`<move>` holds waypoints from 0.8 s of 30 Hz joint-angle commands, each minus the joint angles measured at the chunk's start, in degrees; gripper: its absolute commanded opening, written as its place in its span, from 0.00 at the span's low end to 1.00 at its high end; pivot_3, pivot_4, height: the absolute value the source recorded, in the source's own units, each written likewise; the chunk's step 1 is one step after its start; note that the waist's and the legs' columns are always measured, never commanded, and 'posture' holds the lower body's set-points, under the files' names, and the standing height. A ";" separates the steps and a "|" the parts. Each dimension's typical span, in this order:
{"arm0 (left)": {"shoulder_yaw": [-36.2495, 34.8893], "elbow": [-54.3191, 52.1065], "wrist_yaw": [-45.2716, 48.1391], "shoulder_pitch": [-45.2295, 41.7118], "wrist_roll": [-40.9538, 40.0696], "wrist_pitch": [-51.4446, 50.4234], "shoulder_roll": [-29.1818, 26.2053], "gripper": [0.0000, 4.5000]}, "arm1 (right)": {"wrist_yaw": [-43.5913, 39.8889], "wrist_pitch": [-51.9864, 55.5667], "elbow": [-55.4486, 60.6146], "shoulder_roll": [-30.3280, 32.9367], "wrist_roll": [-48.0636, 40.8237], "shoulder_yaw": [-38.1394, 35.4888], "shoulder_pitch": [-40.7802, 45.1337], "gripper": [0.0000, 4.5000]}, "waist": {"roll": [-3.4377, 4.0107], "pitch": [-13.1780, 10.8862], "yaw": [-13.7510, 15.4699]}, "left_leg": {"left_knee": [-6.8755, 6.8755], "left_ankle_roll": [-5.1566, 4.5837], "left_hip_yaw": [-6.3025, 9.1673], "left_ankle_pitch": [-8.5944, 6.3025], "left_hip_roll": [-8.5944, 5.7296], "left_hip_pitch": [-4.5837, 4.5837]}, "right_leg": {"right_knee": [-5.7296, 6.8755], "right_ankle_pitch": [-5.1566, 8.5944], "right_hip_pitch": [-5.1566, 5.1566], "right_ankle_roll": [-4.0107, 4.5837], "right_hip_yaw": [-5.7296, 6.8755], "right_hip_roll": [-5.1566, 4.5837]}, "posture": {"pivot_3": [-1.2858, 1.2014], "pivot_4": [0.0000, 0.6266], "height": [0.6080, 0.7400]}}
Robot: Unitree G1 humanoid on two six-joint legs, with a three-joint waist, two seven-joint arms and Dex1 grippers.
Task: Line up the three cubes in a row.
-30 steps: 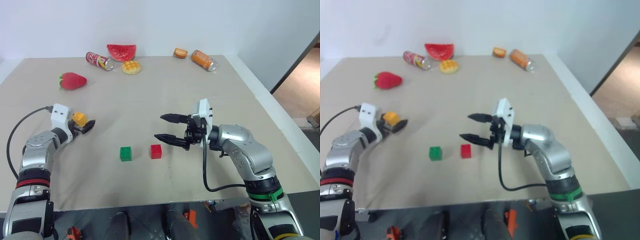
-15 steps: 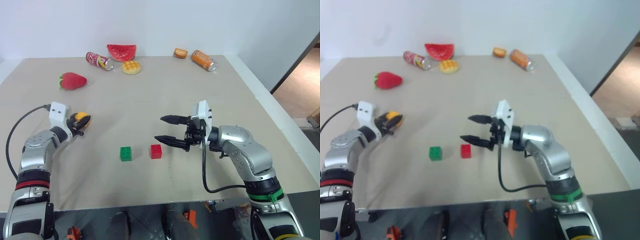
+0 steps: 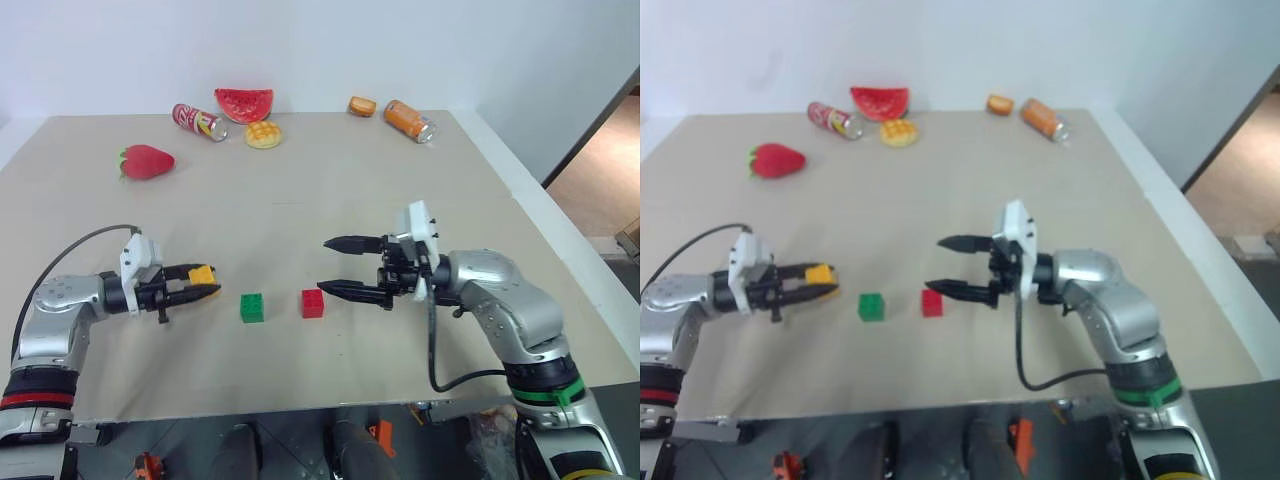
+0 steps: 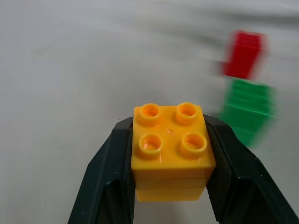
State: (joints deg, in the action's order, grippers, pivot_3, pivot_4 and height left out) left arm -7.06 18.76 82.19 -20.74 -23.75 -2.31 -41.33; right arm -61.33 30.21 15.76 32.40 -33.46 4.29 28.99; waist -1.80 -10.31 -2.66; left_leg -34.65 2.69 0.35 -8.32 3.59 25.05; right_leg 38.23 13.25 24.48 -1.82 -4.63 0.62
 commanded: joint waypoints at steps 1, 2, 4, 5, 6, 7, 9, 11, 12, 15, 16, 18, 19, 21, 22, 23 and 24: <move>-0.65 0.52 4.64 -1.11 -1.91 1.22 -1.62 0.30 | -0.67 0.57 2.64 1.52 -1.83 -1.83 -0.64 0.83 | 0.00 0.00 -0.01 | -0.03 0.00 -0.01 0.00 0.00 0.00 | 0.00 -0.01 0.00 -0.01 -0.01 -0.01 | 0.52 0.24 1.00; -0.97 1.32 5.26 -1.64 -2.10 0.80 -1.90 0.30 | -0.63 0.58 2.72 1.87 -1.75 -1.84 -0.86 0.83 | 0.00 0.00 -0.01 | -0.04 0.00 -0.01 0.00 0.00 0.00 | 0.00 -0.01 -0.01 -0.01 -0.01 -0.01 | 0.52 0.24 1.00; -1.51 2.72 5.80 -2.62 -2.38 0.07 -2.20 0.30 | -0.40 0.40 2.85 2.27 -1.57 -1.78 -1.19 0.83 | 0.00 0.00 -0.02 | -0.05 0.00 -0.01 0.00 0.00 0.00 | 0.00 -0.01 0.00 -0.01 0.00 -0.01 | 0.52 0.24 1.00; -1.64 3.28 5.84 -3.06 -2.47 -0.21 -2.25 0.30 | -0.33 0.25 2.82 2.40 -1.50 -1.79 -1.31 0.83 | 0.00 0.00 -0.01 | -0.05 0.00 -0.01 0.00 0.00 0.00 | 0.00 -0.01 0.01 -0.01 -0.01 -0.01 | 0.52 0.24 1.00; -1.79 4.10 6.24 -3.46 -2.57 -0.42 -2.49 0.30 | -0.01 0.28 2.95 2.35 -1.56 -1.83 -1.45 0.83 | 0.00 0.00 -0.01 | -0.05 0.00 0.00 0.00 0.00 0.00 | 0.00 -0.01 0.01 -0.01 0.00 0.00 | 0.52 0.24 1.00; -1.73 4.98 7.28 -3.49 -2.42 0.01 -2.87 0.30 | 0.41 0.33 3.26 2.20 -1.60 -1.78 -1.66 0.83 | 0.00 0.00 -0.01 | -0.04 0.00 0.00 0.00 0.00 0.00 | 0.00 -0.01 0.01 -0.01 0.00 0.01 | 0.52 0.24 1.00; -0.89 6.30 9.57 -2.85 -1.82 1.52 -3.77 0.30 | 0.95 0.37 3.83 2.03 -1.60 -1.52 -2.05 0.83 | 0.00 0.00 -0.08 | -0.04 0.00 -0.01 0.00 0.00 0.00 | 0.00 -0.01 0.01 -0.01 0.00 0.01 | 0.52 0.24 1.00; -0.70 7.52 10.28 -2.95 -1.52 2.56 -3.68 0.30 | 1.17 0.40 3.98 2.08 -1.63 -1.48 -2.22 0.83 | 0.00 0.00 -0.08 | -0.01 -0.01 -0.03 -0.01 0.01 0.00 | 0.00 0.01 0.05 0.02 -0.01 0.01 | 0.52 0.24 1.00; -0.73 8.04 10.30 -3.17 -1.54 2.86 -3.51 0.30 | 1.20 0.40 3.99 2.17 -1.64 -1.52 -2.28 0.83 | 0.00 0.00 -0.05 | 0.01 -0.01 -0.03 -0.01 0.01 0.01 | 0.00 0.03 0.05 0.03 -0.01 0.00 | 0.52 0.24 1.00; -0.79 8.82 10.30 -3.26 -1.90 3.18 -2.99 0.30 | 1.29 0.44 4.01 2.42 -1.69 -1.59 -2.30 0.83 | 0.00 0.00 -0.04 | 0.01 -0.01 -0.01 -0.01 0.02 0.02 | 0.00 0.04 0.05 0.03 0.02 0.01 | 0.52 0.24 1.00; -0.61 8.76 10.30 -2.95 -2.06 3.36 -2.88 0.30 | 1.30 0.45 3.98 2.51 -1.71 -1.61 -2.27 0.83 | 0.00 0.00 -0.04 | 0.00 -0.01 -0.01 -0.01 0.02 0.02 | 0.00 0.04 0.05 0.03 0.02 0.01 | 0.52 0.24 1.00; -0.12 8.42 10.31 -2.01 -2.33 3.68 -2.58 0.30 | 1.40 0.56 4.06 2.63 -1.71 -1.60 -2.18 0.83 | 0.00 0.00 -0.05 | -0.01 -0.01 -0.01 -0.01 0.02 0.02 | 0.00 0.03 0.04 0.03 0.01 0.01 | 0.52 0.24 1.00; 0.00 8.26 10.31 -1.73 -2.46 3.54 -2.37 0.30 | 1.41 0.57 4.05 2.68 -1.68 -1.60 -2.15 0.83 | 0.00 0.00 -0.06 | -0.01 -0.01 -0.02 -0.01 0.02 0.01 | 0.00 0.03 0.04 0.03 0.00 0.00 | 0.52 0.24 1.00; 0.26 8.49 10.31 -1.17 -2.43 4.02 -1.98 0.30 | 1.49 0.62 4.21 2.83 -1.55 -1.50 -2.15 0.83 | 0.00 0.00 -0.05 | 0.00 -0.01 -0.02 -0.01 0.02 0.01 | 0.00 0.03 0.04 0.03 0.00 0.00 | 0.52 0.24 1.00; 0.33 8.65 10.31 -1.03 -2.40 4.20 -1.90 0.30 | 1.53 0.66 4.30 2.89 -1.55 -1.48 -2.16 0.83 | 0.00 0.00 -0.04 | 0.00 -0.01 -0.02 -0.01 0.02 0.01 | 0.00 0.03 0.05 0.03 0.01 0.00 | 0.52 0.24 1.00; 0.34 8.90 10.31 -0.99 -2.34 4.27 -1.83 0.30 | 1.52 0.69 4.30 2.97 -1.54 -1.48 -2.13 0.83 | 0.00 0.00 -0.03 | 0.00 -0.01 -0.02 -0.01 0.03 0.01 | 0.01 0.03 0.05 0.03 0.01 0.00 | 0.52 0.24 1.00; 0.35 9.06 10.30 -1.01 -2.32 4.28 -1.79 0.30 | 1.51 0.70 4.27 3.01 -1.54 -1.50 -2.12 0.83 | 0.00 0.00 -0.03 | 0.00 -0.01 -0.01 -0.01 0.03 0.02 | 0.00 0.03 0.05 0.03 0.01 0.01 | 0.52 0.24 1.00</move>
State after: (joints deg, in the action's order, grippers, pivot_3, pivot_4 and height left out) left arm -6.19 28.16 92.10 -21.57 -25.20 1.31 -42.81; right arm -59.81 31.15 17.35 34.74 -34.18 4.08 26.41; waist -1.80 -10.32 -2.69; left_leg -34.66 2.68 0.34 -8.32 3.62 25.06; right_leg 38.24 13.28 24.52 -1.79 -4.62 0.63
